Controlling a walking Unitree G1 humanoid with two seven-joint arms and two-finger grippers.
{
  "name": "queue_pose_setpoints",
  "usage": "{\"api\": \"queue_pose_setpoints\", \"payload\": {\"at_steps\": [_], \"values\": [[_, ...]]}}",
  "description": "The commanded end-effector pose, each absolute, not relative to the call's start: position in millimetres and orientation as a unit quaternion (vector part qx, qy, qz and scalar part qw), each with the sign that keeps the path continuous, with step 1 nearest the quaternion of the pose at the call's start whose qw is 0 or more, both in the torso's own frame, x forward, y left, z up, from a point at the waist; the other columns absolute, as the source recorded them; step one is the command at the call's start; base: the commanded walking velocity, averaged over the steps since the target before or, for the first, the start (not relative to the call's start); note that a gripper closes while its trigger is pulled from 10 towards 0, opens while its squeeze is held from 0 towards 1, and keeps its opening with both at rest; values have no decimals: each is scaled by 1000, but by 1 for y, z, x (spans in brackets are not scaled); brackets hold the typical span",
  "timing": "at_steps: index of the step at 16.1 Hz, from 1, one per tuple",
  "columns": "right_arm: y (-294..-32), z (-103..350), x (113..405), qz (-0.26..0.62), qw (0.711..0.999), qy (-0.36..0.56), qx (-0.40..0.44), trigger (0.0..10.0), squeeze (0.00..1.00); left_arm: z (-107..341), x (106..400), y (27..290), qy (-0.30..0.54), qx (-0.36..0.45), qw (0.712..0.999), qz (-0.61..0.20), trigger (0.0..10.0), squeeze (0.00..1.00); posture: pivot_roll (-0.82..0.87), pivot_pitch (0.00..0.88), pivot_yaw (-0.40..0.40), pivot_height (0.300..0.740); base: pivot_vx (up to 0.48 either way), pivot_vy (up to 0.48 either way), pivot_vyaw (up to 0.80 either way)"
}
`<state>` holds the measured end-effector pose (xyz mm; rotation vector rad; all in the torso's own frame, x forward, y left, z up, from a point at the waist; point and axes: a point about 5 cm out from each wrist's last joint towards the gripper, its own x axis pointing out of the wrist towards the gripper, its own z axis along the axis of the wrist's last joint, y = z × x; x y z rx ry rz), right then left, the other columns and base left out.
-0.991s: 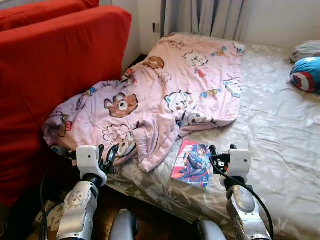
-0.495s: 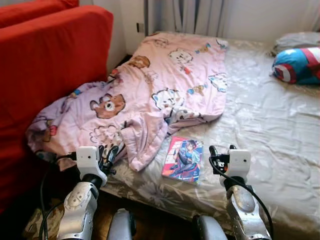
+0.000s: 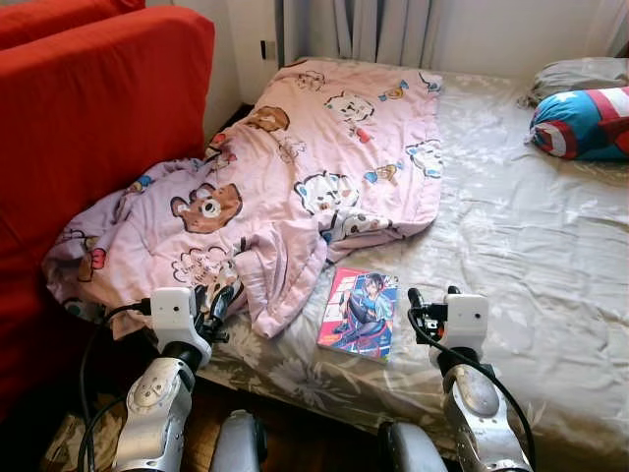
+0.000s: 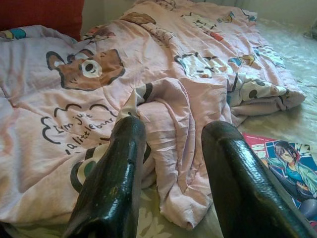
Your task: Clean up the room
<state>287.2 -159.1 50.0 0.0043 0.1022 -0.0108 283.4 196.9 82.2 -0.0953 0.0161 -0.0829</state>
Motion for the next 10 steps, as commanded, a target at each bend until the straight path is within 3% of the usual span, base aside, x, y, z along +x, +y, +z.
{"api": "queue_pose_setpoints", "payload": {"at_steps": [1,10], "values": [[-157,46,286,-1,998,62,2,10000,0,81,281,198,12,-48,998,-40,10000,0,4,114,6,581,0,0,0],[-146,43,282,43,997,70,2,10000,0,81,280,197,10,-49,998,-40,10000,0,5,118,6,581,0,0,0]]}}
